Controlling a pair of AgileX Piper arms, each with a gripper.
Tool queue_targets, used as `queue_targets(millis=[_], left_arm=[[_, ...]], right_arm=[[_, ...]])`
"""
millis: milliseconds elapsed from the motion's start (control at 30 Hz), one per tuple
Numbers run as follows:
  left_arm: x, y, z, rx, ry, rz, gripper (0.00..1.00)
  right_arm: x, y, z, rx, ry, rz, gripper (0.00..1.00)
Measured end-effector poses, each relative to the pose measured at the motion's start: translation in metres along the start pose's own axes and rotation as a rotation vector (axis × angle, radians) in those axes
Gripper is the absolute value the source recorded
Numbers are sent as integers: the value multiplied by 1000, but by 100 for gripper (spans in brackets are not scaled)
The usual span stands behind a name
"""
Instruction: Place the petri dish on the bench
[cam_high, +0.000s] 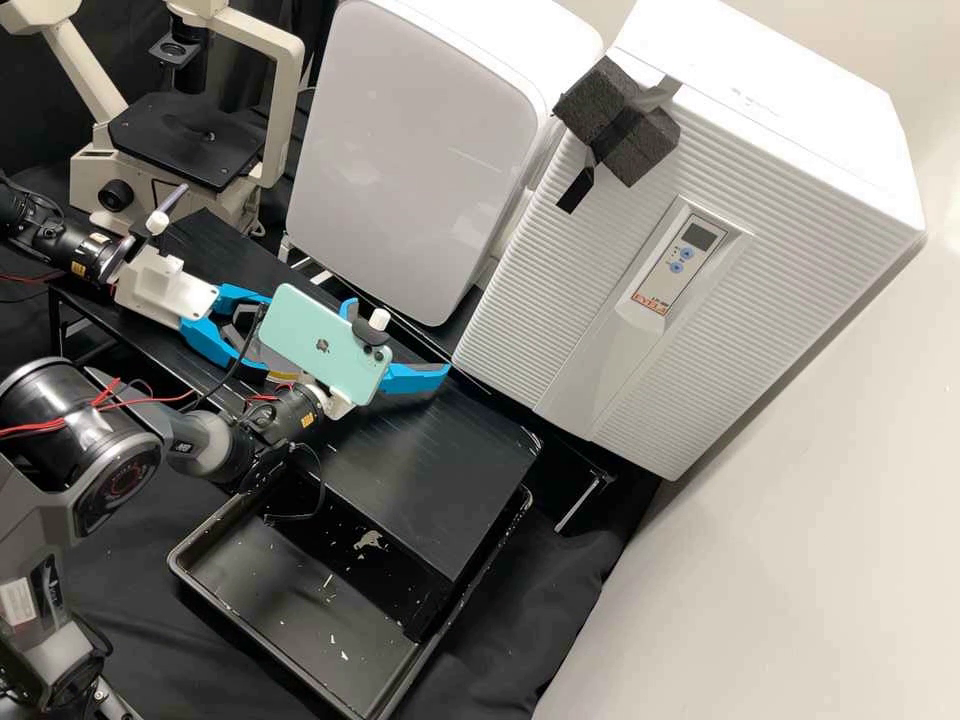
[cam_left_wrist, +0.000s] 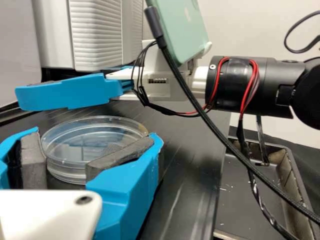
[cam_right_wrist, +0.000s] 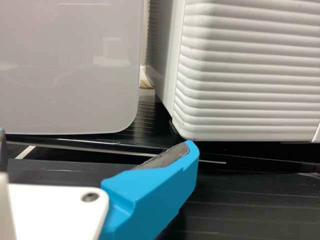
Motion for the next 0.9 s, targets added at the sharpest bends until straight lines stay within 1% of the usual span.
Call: queue_targets(millis=[100,133,467,533,800,900], left_arm=[[0,0,0,-1,-1,-1,0],[0,0,0,-1,-1,-1,100],[0,-1,0,0,3,-6,100],[0,1,1,3,2,-3,100],[-11,5,10,9,1,-4,100],[-15,3,12,5,5,-11,100]], right_arm=[[0,0,0,0,0,0,100],[0,0,0,0,0,0,100],[0,0,0,0,0,0,100],[0,0,0,0,0,0,100],[0,0,0,0,0,0,100],[0,0,0,0,0,0,100]])
